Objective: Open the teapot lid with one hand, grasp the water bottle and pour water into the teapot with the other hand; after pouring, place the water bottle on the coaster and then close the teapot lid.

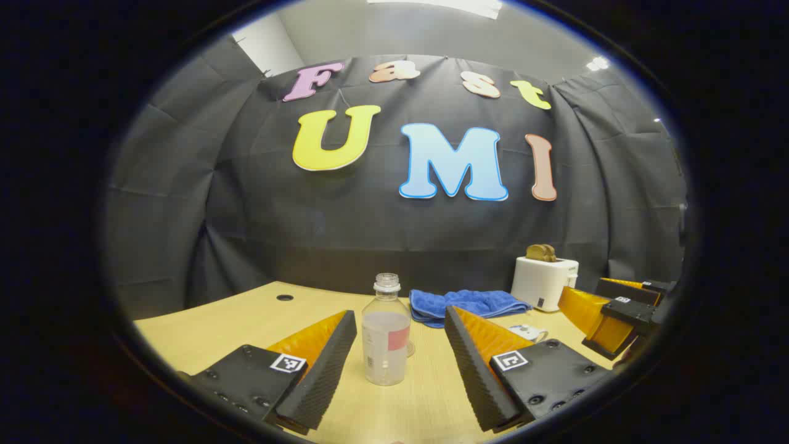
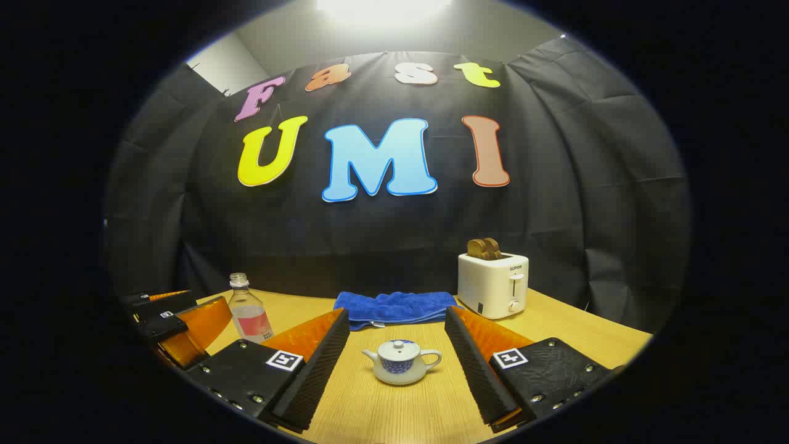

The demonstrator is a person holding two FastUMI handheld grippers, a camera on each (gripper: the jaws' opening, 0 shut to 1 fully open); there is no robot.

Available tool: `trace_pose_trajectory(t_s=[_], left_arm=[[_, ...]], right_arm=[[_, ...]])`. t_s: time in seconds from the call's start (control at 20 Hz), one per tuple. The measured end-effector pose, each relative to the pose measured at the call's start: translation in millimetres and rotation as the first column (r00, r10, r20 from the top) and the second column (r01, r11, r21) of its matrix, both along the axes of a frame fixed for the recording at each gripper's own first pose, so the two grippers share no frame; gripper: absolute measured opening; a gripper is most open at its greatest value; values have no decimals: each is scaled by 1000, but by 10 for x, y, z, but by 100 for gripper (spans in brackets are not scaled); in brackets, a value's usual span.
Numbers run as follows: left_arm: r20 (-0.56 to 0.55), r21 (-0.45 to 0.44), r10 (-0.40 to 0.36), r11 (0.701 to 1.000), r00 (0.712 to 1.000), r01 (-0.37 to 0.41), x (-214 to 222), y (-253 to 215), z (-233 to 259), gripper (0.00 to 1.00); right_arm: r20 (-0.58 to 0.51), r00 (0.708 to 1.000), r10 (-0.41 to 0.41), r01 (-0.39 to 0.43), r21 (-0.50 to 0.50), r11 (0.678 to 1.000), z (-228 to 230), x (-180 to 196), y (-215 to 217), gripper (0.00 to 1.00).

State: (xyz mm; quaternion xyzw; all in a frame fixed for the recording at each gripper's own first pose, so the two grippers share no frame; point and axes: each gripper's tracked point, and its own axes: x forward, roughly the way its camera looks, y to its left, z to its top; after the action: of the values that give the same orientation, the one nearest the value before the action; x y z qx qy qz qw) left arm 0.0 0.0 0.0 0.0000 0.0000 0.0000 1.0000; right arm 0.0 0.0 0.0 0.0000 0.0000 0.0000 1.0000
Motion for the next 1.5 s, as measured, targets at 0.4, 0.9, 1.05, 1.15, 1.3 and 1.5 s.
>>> trace_pose_trajectory(t_s=[0.4,0.9,1.05,1.15,1.3,1.5], left_arm=[[1,-5,-6,1000,1000,6,-25,-31,13,99],[-19,-25,-6,1000,1000,6,2,-23,-67,99],[-26,-21,-6,1000,1000,5,14,-16,-96,99],[-33,-22,-6,1000,999,5,22,-13,-127,99],[-39,-26,-1,1000,999,0,23,36,-147,99],[-51,-19,7,1000,999,-8,42,102,-227,99]], right_arm=[[-4,1000,-1,1,21,1000,-11,-11,-35,96],[-23,1000,-6,7,16,1000,-50,27,-52,96],[-28,1000,-11,12,6,1000,-78,65,-71,96],[-38,999,-11,10,-15,1000,-97,157,-77,96],[-60,998,-10,6,-54,999,-127,356,-102,90],[-103,995,-6,-1,-76,997,-270,618,-96,74]])
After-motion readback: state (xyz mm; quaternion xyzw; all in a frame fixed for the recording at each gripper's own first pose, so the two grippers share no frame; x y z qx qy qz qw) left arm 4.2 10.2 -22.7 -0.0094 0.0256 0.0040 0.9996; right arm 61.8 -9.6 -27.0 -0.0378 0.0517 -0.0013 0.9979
